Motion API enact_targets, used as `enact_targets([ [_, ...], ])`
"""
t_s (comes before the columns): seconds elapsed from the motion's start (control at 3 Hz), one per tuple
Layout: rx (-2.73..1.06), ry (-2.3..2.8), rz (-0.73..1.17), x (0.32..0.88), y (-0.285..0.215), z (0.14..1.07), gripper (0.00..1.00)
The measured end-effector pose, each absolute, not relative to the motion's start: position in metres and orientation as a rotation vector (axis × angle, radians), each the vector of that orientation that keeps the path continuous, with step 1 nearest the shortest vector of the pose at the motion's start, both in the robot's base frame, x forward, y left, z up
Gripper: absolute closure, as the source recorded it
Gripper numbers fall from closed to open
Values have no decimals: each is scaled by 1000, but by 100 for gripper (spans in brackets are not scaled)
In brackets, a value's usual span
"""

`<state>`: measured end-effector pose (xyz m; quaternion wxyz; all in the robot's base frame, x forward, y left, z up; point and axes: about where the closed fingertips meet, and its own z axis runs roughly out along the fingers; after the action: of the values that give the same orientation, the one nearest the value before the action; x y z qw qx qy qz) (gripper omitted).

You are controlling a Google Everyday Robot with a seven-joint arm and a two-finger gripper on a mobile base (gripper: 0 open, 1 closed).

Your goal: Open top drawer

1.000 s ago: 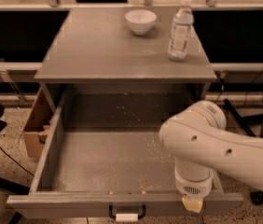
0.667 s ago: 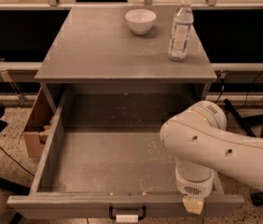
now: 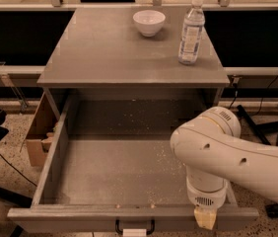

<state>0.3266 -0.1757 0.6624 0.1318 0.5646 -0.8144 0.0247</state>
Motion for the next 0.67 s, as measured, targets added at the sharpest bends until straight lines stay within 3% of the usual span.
enact_targets([
  [0.33, 1640, -2365, 72, 327, -177, 664, 8],
  [0.67, 1645, -2370, 72, 328, -181, 669, 0],
])
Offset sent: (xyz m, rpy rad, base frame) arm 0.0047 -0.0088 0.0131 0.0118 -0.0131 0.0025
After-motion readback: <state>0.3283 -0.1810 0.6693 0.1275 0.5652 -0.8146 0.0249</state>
